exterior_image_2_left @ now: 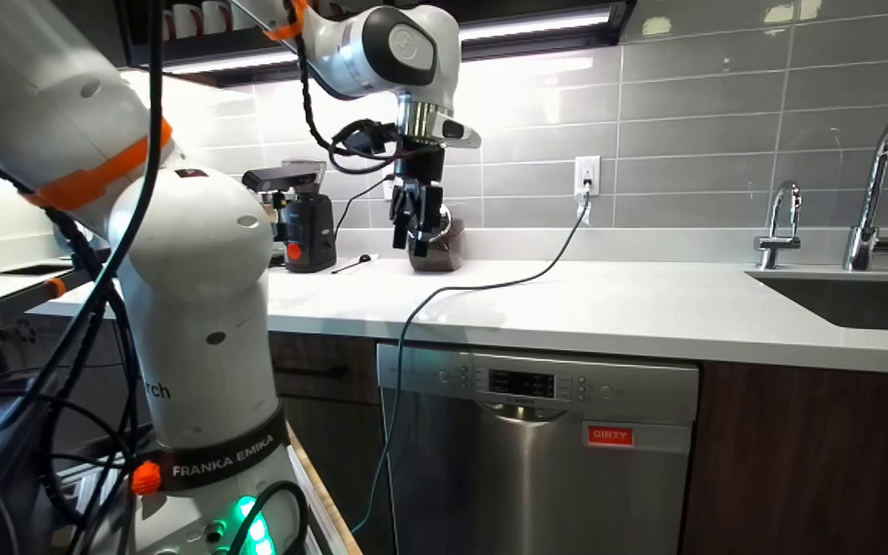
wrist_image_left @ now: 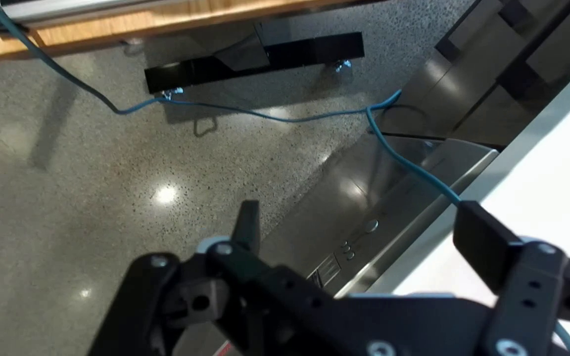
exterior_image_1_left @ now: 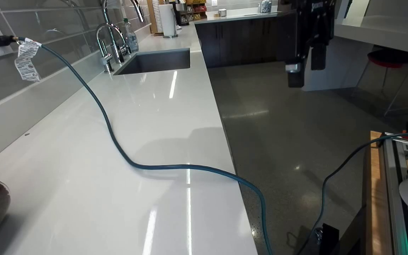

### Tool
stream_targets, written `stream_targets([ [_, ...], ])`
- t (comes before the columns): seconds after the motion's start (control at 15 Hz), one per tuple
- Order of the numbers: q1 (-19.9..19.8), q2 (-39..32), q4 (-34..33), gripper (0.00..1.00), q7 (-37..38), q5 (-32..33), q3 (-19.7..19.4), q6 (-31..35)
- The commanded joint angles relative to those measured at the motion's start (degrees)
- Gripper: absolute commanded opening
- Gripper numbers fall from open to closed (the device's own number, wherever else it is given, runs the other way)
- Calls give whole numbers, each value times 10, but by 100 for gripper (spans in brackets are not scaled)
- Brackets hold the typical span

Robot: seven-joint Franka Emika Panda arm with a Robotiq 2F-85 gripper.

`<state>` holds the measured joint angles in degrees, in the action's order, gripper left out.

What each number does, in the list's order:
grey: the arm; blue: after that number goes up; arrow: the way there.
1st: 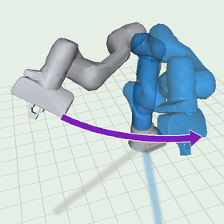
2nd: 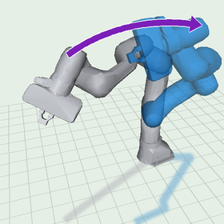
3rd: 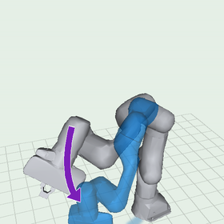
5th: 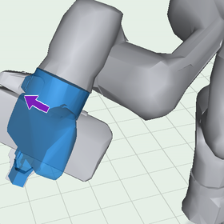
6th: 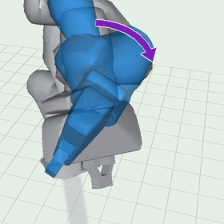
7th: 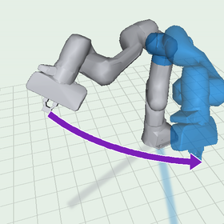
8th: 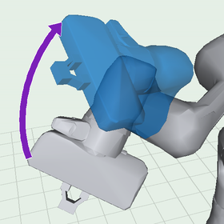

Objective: Press a button on the dishwasher.

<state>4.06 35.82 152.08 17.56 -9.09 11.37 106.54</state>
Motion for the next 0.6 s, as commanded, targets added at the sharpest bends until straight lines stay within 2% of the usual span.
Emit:
stream_targets([
  [0.0,20,11,61,100,-93,12,-21,104],
  [0.13,33,3,84,100,-158,10,-38,150],
  [0.2,35,-27,56,100,-184,15,-43,157],
  [0.33,53,-44,63,100,-236,4,-57,186],
  [0.4,39,-16,63,100,-192,12,-48,159],
  [0.53,48,-31,62,100,-217,11,-55,172],
])
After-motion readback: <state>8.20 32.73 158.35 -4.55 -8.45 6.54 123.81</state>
